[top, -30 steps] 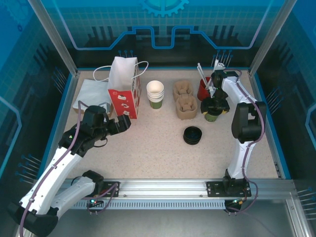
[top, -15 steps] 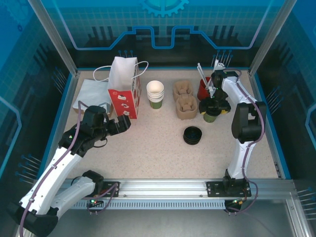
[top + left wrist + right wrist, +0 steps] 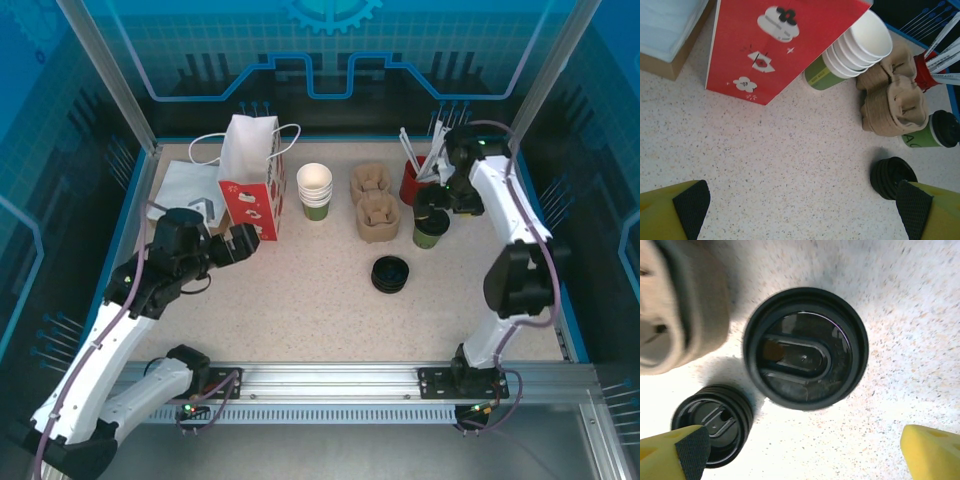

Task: Pack the takeout coffee

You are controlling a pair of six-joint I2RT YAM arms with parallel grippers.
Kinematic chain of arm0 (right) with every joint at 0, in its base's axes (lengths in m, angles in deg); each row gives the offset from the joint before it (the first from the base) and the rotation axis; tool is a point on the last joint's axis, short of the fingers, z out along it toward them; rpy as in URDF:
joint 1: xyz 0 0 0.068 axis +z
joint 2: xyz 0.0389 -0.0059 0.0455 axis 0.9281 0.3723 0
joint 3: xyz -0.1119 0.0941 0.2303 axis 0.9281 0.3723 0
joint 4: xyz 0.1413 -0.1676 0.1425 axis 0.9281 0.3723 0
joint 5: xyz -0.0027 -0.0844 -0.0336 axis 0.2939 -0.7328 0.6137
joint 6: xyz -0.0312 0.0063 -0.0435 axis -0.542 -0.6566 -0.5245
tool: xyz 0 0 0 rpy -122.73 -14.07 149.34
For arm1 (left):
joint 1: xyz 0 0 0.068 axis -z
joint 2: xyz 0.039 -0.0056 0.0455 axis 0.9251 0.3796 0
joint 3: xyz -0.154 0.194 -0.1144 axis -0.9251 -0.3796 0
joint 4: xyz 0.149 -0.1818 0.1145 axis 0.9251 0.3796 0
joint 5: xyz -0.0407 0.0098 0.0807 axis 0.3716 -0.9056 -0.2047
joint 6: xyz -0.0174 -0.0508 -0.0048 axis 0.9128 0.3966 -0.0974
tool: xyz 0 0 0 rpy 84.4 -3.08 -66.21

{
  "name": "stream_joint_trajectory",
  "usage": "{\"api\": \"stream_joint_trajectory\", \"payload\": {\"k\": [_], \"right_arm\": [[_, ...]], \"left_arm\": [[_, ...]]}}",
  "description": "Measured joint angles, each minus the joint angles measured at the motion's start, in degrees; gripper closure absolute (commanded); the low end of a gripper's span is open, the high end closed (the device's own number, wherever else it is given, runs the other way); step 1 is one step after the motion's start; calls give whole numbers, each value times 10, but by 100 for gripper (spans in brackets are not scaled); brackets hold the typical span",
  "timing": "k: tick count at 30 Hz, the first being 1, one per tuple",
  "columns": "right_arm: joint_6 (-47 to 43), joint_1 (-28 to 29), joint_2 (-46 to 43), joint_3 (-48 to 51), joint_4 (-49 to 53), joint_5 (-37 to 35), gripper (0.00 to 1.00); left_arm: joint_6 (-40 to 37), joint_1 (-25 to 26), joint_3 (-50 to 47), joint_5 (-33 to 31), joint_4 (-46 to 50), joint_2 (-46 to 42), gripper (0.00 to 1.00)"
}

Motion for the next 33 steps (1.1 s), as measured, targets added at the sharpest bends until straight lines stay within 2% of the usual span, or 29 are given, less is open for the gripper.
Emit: {"api": "stream_joint_trajectory", "payload": {"k": [8,16,25,33], "right_arm": [[19,22,-211,72,-50,47,0],[55,22,-370,210,-148,107,0],[80,22,-483,330,-248,125,0],[114,22,-511,374,-290,118,0]], "left_arm": [[-5,-9,94,-12,38,37,1],[-21,-25,164,-12,68,86,1],[-59,-77,262,20,110,152,1],[-113,-150,380,76,156,252,4]]}}
